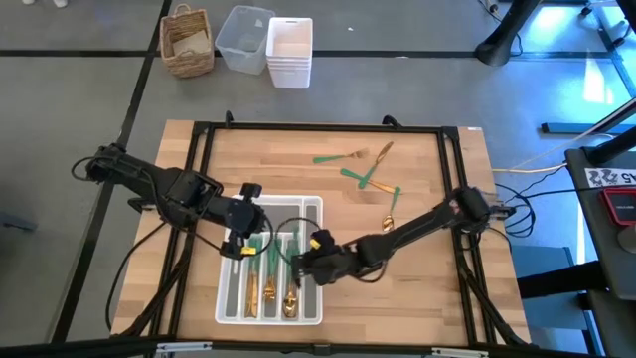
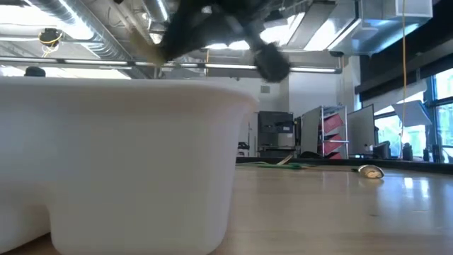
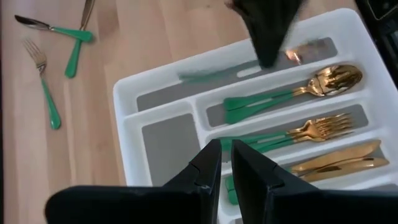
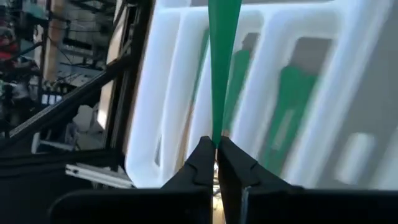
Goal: Sort silverware
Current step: Put the spoon in the silverware tray
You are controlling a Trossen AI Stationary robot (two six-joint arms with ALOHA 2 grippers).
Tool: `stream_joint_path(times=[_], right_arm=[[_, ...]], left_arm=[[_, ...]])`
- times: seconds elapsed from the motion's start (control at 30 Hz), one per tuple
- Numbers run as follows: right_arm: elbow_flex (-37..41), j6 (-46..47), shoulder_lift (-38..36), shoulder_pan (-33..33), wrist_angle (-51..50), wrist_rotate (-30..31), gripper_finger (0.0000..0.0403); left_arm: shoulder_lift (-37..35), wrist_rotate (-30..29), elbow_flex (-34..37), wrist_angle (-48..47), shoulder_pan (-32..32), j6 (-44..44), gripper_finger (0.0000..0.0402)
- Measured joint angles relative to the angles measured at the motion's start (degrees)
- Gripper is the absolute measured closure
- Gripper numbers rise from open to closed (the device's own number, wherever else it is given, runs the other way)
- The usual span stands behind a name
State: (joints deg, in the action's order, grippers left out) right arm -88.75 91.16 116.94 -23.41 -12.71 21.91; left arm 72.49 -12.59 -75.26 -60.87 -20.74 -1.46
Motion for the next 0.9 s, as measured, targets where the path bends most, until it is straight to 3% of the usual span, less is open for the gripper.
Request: stream_joint_path(times=[0.27,0.53,0.9], right_arm=[[-8.04,3.87,9.81,-0.31,-1.32,-3.35,0.0397],[-8.12,7.63,11.35,-0.93,-5.62,-5.31,0.0396],[-8.22,7.57,13.4,-0.91,-3.21,-8.57,0.0394]], left_arm=[[0.0,-0.06,0.02,-0.23,0.19,-0.02,0.037],[0.0,-0.08,0.02,-0.04,0.19,-0.02,0.037],[0.0,-0.07,0.02,0.05,0.19,-0.05,0.037]])
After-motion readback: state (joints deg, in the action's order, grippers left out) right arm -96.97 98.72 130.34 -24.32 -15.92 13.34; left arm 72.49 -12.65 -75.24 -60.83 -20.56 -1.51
